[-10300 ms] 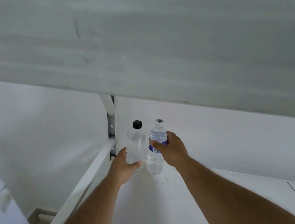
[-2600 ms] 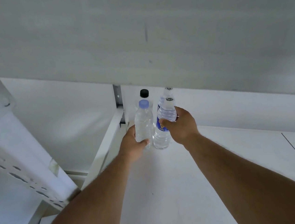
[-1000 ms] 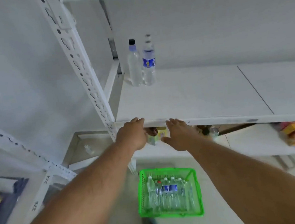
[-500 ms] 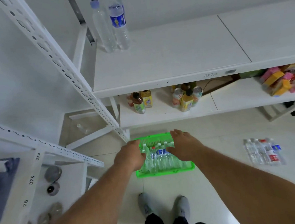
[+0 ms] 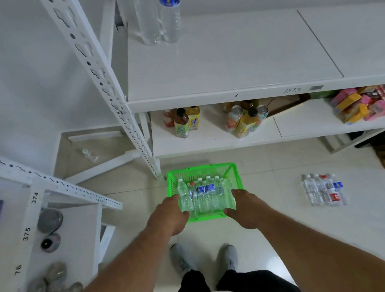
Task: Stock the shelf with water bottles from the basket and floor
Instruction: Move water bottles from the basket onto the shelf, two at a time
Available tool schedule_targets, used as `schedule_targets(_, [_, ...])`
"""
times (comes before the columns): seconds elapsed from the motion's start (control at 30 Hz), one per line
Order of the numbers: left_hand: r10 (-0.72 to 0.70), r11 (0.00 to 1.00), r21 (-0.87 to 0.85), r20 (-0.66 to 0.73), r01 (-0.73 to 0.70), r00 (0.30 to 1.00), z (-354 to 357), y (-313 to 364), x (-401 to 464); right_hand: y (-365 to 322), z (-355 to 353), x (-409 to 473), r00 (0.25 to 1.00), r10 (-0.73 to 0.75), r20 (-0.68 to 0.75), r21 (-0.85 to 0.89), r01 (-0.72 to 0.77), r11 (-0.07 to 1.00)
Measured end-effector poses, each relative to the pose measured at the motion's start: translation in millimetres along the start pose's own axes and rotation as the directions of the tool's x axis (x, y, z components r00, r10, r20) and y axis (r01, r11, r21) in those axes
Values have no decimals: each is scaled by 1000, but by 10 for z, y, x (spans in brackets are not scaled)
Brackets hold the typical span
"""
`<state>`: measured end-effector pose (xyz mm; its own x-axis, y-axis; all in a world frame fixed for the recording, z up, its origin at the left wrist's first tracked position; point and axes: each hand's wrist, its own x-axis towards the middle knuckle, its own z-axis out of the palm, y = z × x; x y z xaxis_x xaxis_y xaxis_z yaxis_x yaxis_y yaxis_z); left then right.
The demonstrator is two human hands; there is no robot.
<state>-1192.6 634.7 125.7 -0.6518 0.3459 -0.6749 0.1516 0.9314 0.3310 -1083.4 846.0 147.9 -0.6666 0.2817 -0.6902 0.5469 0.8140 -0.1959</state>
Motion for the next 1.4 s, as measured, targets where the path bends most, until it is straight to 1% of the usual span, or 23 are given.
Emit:
schedule_targets(0.27, [-36,998,-57,68,40,997,45,-115,230,-137,155,165,997,15,69,86,-21,996])
schedule_targets(0.4, [-78,994,-72,89,85,993,119,-8,360,12,177,316,994,19,108,128,-33,991])
schedule_targets(0.53, [-112,987,-111,76,120,991,145,181,467,239,110,529,990,12,143,167,-36,985])
schedule_targets(0.7, [-159,978,-131,50,164,986,231,398,640,490,30,943,981,-7,195,230,-38,972])
schedule_targets(0.87, [-193,958,-206,54,200,980,515,414,1127,632,156,1564,971,3,237,289,-74,955])
schedule_targets(1.0, [-245,921,-299,54,250,968,877,213,1787,673,538,2195,963,21,270,360,-121,925])
schedule_targets(1.13, [-316,883,-349,54,314,947,1365,-185,2686,633,1117,3004,957,24,291,428,-152,891])
schedule_targets(1.27, [-373,858,-369,28,357,927,2004,-609,3568,591,1806,3866,961,34,275,415,-150,898])
schedule_targets(1.4, [-410,848,-349,42,398,911,2712,-890,4255,611,2479,4588,963,86,254,512,-209,833])
